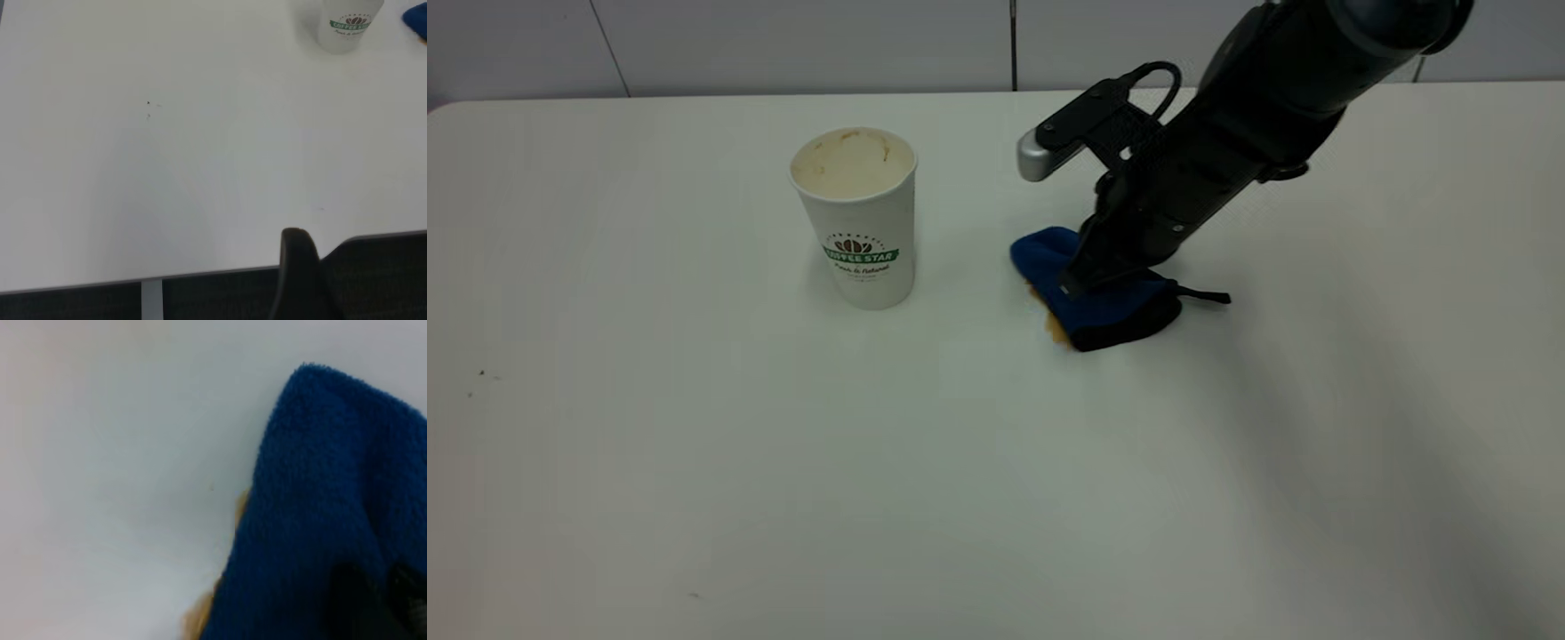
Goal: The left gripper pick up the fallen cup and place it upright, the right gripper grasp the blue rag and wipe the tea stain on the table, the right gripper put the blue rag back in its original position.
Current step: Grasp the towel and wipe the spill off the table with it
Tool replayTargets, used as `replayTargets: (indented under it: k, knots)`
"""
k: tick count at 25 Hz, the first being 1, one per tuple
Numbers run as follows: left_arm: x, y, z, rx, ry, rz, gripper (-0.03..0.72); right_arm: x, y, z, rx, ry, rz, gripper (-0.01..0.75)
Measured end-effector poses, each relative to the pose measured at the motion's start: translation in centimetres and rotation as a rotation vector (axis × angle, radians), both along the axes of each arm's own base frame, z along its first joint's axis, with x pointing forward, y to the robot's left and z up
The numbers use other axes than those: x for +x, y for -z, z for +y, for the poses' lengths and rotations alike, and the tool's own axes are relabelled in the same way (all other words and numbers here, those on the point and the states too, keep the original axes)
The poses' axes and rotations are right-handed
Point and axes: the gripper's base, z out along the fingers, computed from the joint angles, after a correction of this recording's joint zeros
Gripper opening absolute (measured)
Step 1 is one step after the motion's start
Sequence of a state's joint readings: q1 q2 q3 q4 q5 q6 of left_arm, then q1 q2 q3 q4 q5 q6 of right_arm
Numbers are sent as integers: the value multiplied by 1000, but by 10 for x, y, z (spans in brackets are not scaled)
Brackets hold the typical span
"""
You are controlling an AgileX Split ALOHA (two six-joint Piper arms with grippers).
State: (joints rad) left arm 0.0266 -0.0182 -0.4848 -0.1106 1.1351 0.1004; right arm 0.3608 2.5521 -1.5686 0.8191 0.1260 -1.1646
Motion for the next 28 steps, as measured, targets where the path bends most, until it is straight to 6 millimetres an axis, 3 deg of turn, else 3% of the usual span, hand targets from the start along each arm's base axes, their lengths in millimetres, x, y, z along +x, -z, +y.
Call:
replayTargets:
  k: [5,10,14,19,23,28]
  knots:
    - [0,0,0,-1,-1,0,483,-23,4,25,50,-152,177,74]
    - [0,0,0,-1,-1,0,483,-43,2,22,-3,-305,377,74]
    - [0,0,0,-1,-1,0,483,-29,-4,-6,-132,-175,342,74]
    - [0,0,0,-1,-1,0,483,1,-11,-22,-115,55,84,74]
    - [0,0,0,-1,-1,0,483,4,-16,0,-12,121,-16,74]
    - [0,0,0,-1,-1,0,483,-21,-11,36,-44,61,93,74]
